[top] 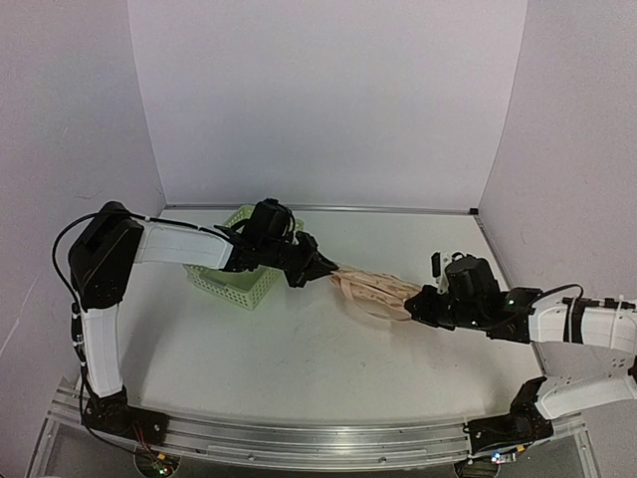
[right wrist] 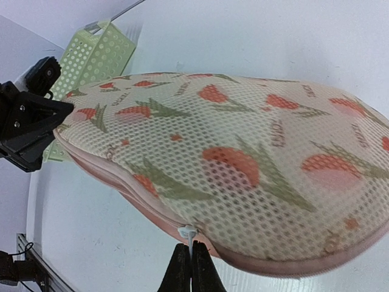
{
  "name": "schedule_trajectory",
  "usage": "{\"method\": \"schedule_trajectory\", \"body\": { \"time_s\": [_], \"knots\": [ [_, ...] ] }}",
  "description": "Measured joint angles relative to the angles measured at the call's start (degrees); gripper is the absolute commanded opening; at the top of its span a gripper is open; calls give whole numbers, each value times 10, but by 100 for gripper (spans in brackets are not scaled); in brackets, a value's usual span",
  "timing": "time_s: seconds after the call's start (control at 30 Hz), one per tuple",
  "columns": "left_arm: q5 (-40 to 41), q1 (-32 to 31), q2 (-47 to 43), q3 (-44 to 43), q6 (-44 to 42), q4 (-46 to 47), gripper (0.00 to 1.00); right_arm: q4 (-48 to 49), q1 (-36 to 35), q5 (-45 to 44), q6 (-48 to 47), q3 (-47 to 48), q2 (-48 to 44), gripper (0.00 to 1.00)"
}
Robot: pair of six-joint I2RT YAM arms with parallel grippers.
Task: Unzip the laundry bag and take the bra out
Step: Unzip the zipper of the laundry bag, then adjust the laundry bag at the center of the board.
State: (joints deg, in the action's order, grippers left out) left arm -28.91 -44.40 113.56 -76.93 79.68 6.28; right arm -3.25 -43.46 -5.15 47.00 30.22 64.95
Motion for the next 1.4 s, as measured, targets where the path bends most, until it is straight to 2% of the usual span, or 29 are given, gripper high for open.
{"method": "schedule_trajectory", "body": {
  "time_s": [0.23,0.5,0.77,1.0,1.1,1.17,1.23,1.4],
  "knots": [
    [-3,12,0,-21,-37,-36,0,-48,34,-7,0,-31,-54,0],
    [-24,16,14,-106,-102,-95,0,-98,74,-4,-7,-48,-107,0],
    [-50,16,92,-224,-165,-164,0,-107,77,27,-19,-68,-119,0],
    [-67,19,173,-311,-186,-204,0,-95,73,68,-20,-79,-116,0],
    [-75,22,203,-335,-190,-212,8,-80,64,75,-16,-79,-104,0],
    [-75,24,216,-342,-197,-220,17,-66,56,80,-10,-79,-87,0],
    [-72,27,220,-344,-201,-231,31,-49,48,88,-2,-78,-63,0],
    [-63,37,220,-344,-215,-245,53,-16,31,100,14,-51,8,0]
  ]
}}
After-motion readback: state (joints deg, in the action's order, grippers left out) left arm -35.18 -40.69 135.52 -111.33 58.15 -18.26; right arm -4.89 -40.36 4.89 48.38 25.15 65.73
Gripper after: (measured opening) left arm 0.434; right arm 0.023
